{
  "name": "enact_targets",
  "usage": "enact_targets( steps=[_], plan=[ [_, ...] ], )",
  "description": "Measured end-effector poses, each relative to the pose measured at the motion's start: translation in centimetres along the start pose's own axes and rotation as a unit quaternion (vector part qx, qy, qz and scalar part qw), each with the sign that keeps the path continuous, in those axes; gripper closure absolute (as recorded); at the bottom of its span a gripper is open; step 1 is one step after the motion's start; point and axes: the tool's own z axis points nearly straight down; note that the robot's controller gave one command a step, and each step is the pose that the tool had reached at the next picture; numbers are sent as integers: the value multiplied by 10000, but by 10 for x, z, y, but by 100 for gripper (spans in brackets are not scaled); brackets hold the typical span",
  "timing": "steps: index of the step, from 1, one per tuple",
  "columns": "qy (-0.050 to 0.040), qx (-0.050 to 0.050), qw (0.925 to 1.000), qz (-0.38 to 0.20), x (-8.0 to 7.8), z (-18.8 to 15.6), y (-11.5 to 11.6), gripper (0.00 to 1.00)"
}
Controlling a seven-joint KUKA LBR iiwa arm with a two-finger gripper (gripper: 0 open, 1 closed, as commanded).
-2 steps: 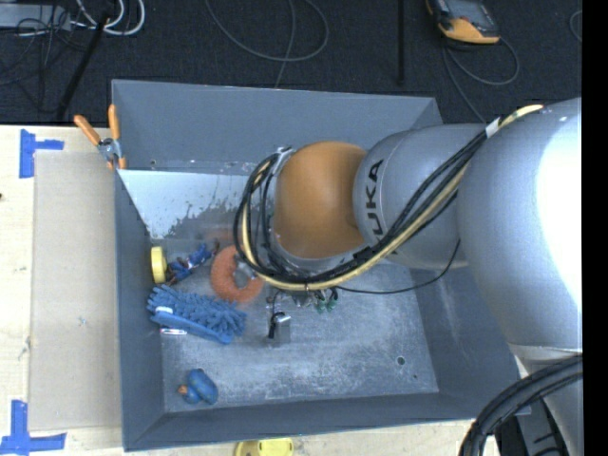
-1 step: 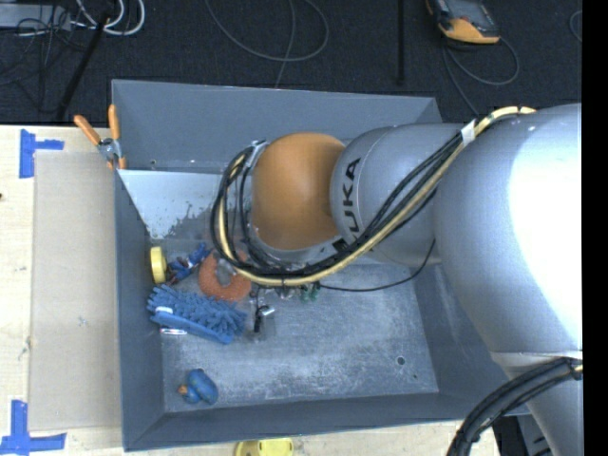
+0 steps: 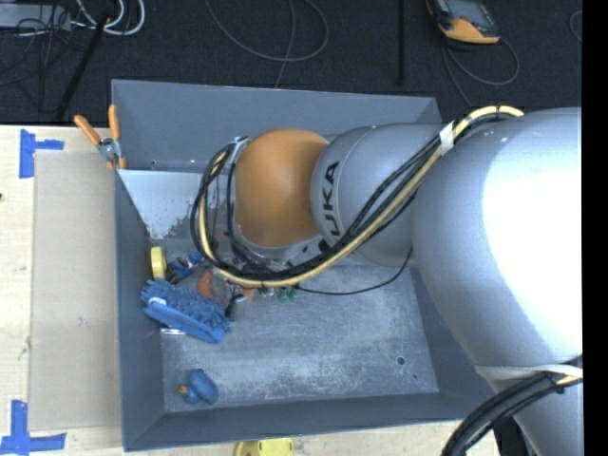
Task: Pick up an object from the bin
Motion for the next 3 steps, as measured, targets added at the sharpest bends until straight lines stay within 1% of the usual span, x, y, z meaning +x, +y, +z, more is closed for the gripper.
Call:
enact_targets(
  steps=[1, 2, 3],
  plan=[
    [0, -1, 10000, 1, 0, 0, 0, 100],
    [16, -3, 9995, 308, -13, -198, 6, 100],
    [4, -3, 9995, 329, -14, -212, 6, 100]
  ],
)
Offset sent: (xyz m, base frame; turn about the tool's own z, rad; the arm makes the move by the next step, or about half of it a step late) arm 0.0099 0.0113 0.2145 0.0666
